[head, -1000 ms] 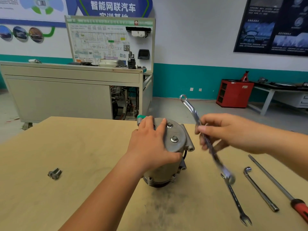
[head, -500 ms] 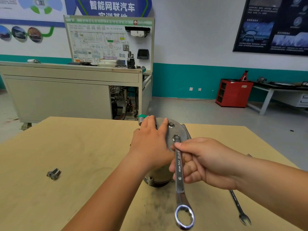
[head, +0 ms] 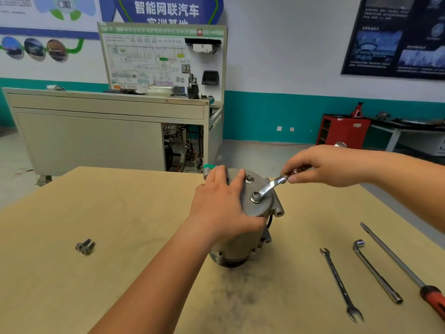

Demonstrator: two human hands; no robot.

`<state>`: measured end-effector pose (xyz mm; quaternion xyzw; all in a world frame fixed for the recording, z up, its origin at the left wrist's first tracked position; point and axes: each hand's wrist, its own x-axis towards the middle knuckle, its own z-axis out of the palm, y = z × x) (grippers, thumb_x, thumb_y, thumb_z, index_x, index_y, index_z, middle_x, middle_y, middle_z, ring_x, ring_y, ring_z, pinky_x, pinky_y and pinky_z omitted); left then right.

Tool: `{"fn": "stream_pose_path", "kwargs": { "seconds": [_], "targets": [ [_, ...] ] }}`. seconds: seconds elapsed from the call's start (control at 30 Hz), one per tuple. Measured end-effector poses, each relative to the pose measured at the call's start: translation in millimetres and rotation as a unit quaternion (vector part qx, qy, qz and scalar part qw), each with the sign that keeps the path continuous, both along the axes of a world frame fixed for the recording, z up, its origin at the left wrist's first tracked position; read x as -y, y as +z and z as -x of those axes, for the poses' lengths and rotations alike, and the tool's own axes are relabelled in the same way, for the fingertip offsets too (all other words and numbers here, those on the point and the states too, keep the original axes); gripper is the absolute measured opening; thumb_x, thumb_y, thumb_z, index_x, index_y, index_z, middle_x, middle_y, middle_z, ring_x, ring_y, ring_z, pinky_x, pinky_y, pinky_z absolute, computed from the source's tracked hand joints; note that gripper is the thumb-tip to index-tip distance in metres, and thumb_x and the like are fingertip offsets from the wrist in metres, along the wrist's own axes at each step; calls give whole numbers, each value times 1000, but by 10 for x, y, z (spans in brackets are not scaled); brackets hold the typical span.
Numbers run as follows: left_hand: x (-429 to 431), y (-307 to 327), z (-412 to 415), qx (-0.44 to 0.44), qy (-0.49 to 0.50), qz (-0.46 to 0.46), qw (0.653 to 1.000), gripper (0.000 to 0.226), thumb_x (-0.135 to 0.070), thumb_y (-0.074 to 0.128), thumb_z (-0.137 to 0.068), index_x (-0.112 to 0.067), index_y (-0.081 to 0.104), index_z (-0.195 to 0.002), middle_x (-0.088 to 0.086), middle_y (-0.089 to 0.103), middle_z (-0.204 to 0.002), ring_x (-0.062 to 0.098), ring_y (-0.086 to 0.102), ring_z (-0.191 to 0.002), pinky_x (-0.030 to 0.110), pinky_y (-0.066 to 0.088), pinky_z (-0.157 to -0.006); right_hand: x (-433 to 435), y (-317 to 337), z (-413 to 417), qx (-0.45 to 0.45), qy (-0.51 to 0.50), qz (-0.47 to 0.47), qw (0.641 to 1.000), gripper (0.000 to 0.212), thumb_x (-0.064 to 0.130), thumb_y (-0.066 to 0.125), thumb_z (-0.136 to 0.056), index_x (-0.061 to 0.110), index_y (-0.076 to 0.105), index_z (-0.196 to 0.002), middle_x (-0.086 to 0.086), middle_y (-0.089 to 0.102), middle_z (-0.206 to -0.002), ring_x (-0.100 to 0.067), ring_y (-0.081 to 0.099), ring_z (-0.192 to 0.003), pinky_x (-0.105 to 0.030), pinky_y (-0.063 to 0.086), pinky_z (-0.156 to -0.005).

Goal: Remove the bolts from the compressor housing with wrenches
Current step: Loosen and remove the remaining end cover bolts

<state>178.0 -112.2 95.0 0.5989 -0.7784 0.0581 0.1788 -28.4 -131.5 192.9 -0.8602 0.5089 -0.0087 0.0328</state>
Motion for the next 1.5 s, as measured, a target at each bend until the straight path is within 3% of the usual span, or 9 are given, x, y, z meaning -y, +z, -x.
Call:
{"fn": "stream_pose_path", "kwargs": {
  "seconds": [0.2, 0.37, 0.47, 0.6, 0.9, 1.1, 1.23, 1.33, 1.5],
  "targets": [
    [-9, 1, -43, -8, 2, -2, 1000, 103, -78, 51, -70, -27, 12, -151, 7, 16, -150, 25, 12, -139, 38, 30, -106, -221, -92, 10, 329, -71, -127, 933, 13, 24, 51, -92, 17, 62, -96, 4, 74, -81, -7, 70, -75, -26, 57, -73],
    [-25, 33, -14, 0, 3, -24, 1000, 105, -83, 41, -70, -25, 9, -153, 11, 13, -153, 28, 11, -142, 38, 28, -108, -716, -402, -381, 532, -70, -404, 741, 28, 25, 53, -77, 6, 53, -98, -20, 72, -87, -23, 71, -60, -28, 58, -54],
    [-5, 53, 1, 26, 5, -28, 999, 88, -61, 39, -82, -24, 3, -153, 15, 6, -155, 31, 7, -144, 42, 27, -110, -882, -523, -574, 586, -57, -454, 669, 23, 22, 51, -81, 5, 51, -97, -21, 72, -83, -22, 70, -56, -26, 55, -46],
    [19, 60, 15, 39, 4, -27, 999, 81, -47, 46, -89, -24, 2, -153, 17, 5, -155, 32, 7, -144, 41, 28, -109, -847, -586, -670, 607, -85, -455, 646, 15, 16, 39, -97, 6, 49, -94, -18, 72, -73, -20, 67, -49, -24, 54, -43],
    [-5, 38, 31, 29, 9, -15, 999, 88, -61, 37, -79, -24, 6, -153, 15, 8, -155, 31, 8, -144, 40, 30, -107, -739, -626, -610, 576, -81, -440, 684, 22, 21, 37, -99, 7, 49, -87, -14, 67, -59, -15, 58, -36, -22, 49, -38],
    [-23, 7, 28, 5, 12, 2, 1000, 104, -81, 46, -70, -26, 12, -152, 10, 15, -153, 27, 10, -142, 40, 29, -108, -457, -228, -201, 210, -74, -325, 919, 30, 35, 43, -96, 14, 57, -80, 2, 63, -55, -9, 58, -47, -17, 47, -51],
    [-10, 2, 43, 5, 12, 3, 1000, 104, -78, 49, -70, -26, 13, -152, 12, 15, -153, 28, 10, -142, 40, 29, -108, -170, -30, -122, -4, -51, -58, 997, 19, 43, 51, -91, 27, 62, -88, 12, 63, -69, -2, 57, -64, -17, 37, -57],
    [-11, 11, 51, 5, 14, 3, 1000, 104, -78, 50, -69, -27, 13, -152, 12, 14, -153, 28, 9, -143, 39, 29, -108, -46, -40, -105, 11, -19, -10, 1000, 19, 39, 54, -91, 30, 65, -103, 14, 62, -88, -4, 54, -78, -16, 39, -63],
    [-10, 7, 49, 7, 15, -3, 1000, 103, -77, 50, -71, -26, 11, -152, 11, 14, -153, 28, 10, -142, 40, 29, -108, -99, -47, -23, 216, -81, -76, 970, 16, 30, 49, -95, 25, 64, -91, 6, 65, -78, 0, 65, -65, -20, 49, -57]
  ]
}}
